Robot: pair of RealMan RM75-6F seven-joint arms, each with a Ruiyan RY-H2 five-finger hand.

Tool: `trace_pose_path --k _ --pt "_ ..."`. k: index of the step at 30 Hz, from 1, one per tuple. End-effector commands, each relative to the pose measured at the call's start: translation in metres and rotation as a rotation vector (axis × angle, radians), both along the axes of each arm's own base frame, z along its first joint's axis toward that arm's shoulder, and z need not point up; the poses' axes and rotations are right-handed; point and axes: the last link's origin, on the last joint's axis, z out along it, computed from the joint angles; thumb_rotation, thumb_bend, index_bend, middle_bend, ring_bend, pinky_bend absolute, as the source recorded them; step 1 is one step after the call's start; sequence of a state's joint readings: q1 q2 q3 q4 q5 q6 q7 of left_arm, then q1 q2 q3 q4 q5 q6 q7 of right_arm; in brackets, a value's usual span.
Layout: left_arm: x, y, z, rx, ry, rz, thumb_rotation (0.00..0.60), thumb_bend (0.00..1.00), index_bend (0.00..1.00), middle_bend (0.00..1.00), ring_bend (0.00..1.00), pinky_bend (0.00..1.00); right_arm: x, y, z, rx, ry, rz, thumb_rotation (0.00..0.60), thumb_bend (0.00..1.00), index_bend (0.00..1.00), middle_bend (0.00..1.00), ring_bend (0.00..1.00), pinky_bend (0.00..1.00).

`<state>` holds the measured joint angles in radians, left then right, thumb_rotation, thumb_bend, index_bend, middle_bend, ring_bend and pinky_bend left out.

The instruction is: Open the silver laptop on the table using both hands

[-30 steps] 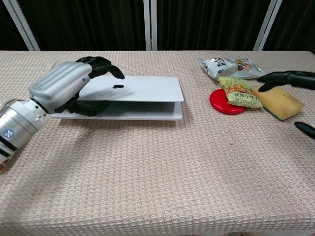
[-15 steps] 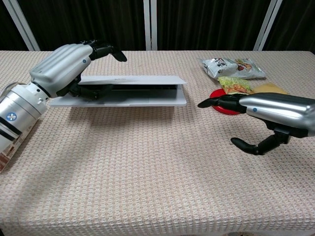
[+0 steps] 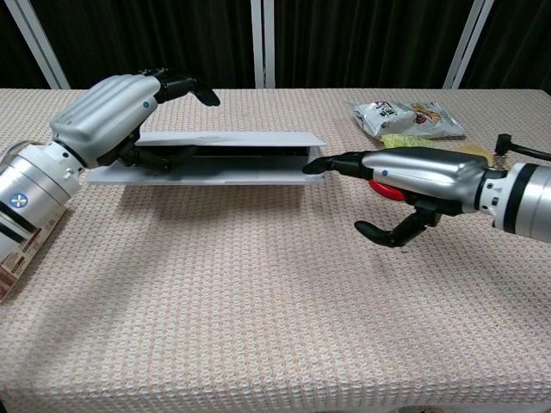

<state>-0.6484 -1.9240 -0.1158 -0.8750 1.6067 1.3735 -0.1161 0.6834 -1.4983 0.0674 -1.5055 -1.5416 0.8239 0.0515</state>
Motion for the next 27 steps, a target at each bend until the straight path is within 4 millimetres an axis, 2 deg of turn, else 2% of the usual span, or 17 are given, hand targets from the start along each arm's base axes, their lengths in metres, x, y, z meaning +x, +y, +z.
trace_pose_path --k 1,7,15,27 --pt "0.000 0.000 0.000 0.000 0.000 0.001 0.600 0.61 0.26 0.26 0.12 0.12 0.011 -0.009 -0.012 0.008 0.007 0.007 0.600 0.53 0.00 0.02 0.00 0.00" --pt "0.001 0.003 0.002 0.005 0.001 -0.001 0.600 0.61 0.26 0.25 0.12 0.12 0.024 -0.016 -0.032 0.036 0.045 0.024 0.600 0.53 0.00 0.02 0.00 0.00" --pt "0.010 0.017 0.011 0.028 0.006 -0.017 0.600 0.61 0.26 0.25 0.12 0.12 0.031 -0.016 -0.045 0.070 0.108 0.038 0.600 0.53 0.00 0.02 0.00 0.00" --pt "0.035 0.066 0.035 0.067 0.053 -0.012 0.600 0.60 0.26 0.25 0.12 0.11 0.037 -0.018 -0.049 0.078 0.125 0.017 0.600 0.53 0.00 0.02 0.00 0.00"
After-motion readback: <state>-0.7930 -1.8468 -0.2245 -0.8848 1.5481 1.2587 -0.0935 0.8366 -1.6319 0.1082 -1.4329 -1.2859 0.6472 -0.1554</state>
